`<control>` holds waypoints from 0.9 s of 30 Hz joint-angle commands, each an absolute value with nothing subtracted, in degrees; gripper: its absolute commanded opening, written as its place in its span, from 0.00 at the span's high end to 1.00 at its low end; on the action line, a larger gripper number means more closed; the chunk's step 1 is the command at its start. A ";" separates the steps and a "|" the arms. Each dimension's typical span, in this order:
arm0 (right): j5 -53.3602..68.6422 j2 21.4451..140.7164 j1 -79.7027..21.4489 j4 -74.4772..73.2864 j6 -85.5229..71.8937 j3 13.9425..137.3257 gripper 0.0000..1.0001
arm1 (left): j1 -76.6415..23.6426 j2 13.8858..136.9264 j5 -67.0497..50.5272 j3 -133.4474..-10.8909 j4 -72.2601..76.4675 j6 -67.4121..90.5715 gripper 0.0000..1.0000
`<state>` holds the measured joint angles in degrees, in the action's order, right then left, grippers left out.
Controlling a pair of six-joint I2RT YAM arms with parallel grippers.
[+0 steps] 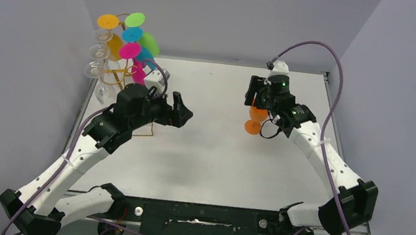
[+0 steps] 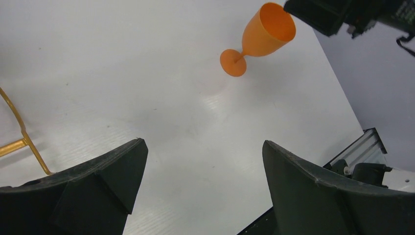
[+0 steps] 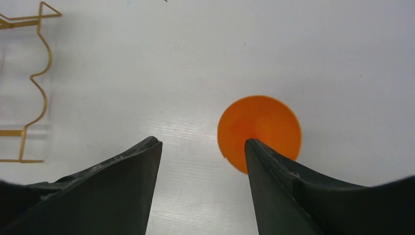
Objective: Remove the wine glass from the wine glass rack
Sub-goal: Place the wine glass at the center of the board, then pick up the wine glass from the wine rack.
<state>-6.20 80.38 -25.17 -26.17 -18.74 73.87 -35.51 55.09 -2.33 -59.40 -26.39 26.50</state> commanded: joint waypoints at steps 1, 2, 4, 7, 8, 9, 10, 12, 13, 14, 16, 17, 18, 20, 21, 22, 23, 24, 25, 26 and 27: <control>-2.61 70.04 -25.54 -17.14 -27.15 66.40 0.34 | -29.72 61.10 -8.58 -71.41 -28.29 24.09 0.11; -2.10 67.82 -25.45 -15.36 -28.96 64.15 0.32 | -27.26 62.61 -11.82 -73.64 -28.56 24.05 0.11; -1.59 63.49 -25.54 -12.09 -32.65 59.84 0.28 | -20.67 64.84 -18.00 -76.94 -28.46 25.17 0.11; -0.03 57.64 -25.56 -7.61 -36.52 53.86 0.18 | -13.45 67.12 -25.00 -80.75 -26.71 26.89 0.11; 0.51 56.00 -25.62 -6.58 -36.97 52.67 0.15 | -11.45 67.67 -26.21 -81.85 -26.30 27.41 0.11; 0.83 54.70 -25.65 -6.08 -37.34 51.72 0.13 | -9.80 68.21 -26.58 -83.11 -26.25 28.02 0.11; 0.80 53.25 -25.68 -5.99 -37.80 51.04 0.13 | -8.41 68.73 -26.62 -84.24 -26.32 28.44 0.11; 0.71 51.67 -25.73 -6.14 -38.91 50.05 0.12 | -6.29 69.42 -26.63 -86.10 -26.44 28.95 0.13; 0.63 51.09 -25.75 -6.30 -39.46 49.69 0.12 | -5.61 69.67 -26.43 -86.88 -26.45 29.07 0.13; 0.66 50.75 -25.80 -6.36 -40.01 49.42 0.12 | -5.22 69.82 -26.27 -87.70 -26.31 29.09 0.14; 1.18 50.47 -25.78 -6.32 -40.80 48.98 0.12 | -4.70 70.15 -25.82 -89.44 -25.90 29.18 0.16; 1.42 50.57 -25.78 -6.45 -41.09 48.96 0.12 | -4.60 70.42 -25.20 -90.33 -25.91 29.25 0.16; 1.79 50.82 -25.76 -6.50 -41.25 49.03 0.12 | -4.39 70.68 -24.52 -91.29 -26.11 29.22 0.17; 2.19 51.39 -25.84 -6.74 -41.77 49.31 0.12 | -3.95 71.19 -22.28 -93.31 -27.05 28.53 0.18; 2.35 51.68 -25.88 -6.83 -42.06 49.45 0.12 | -3.63 71.34 -20.14 -94.20 -27.85 27.96 0.18; 2.45 52.12 -25.91 -7.09 -42.56 49.59 0.12 | -3.34 71.51 -17.64 -95.04 -28.65 27.19 0.18; 2.50 52.49 -25.88 -7.47 -42.98 49.85 0.12 | -2.91 71.79 -13.62 -95.87 -29.83 26.33 0.19; 2.67 52.75 -25.81 -7.58 -43.40 50.01 0.12 | -2.49 72.19 -11.67 -96.86 -31.32 25.19 0.19; 2.95 53.03 -25.84 -7.77 -43.72 50.21 0.12 | -2.16 72.89 -9.00 -98.04 -33.00 23.98 0.19; 3.29 53.24 -25.87 -7.82 -43.95 50.41 0.12 | -1.68 73.59 -7.49 -99.14 -35.00 22.89 0.19; 3.55 53.34 -25.87 -7.96 -44.17 50.57 0.12 | -1.10 74.39 -6.53 -100.17 -36.78 22.19 0.19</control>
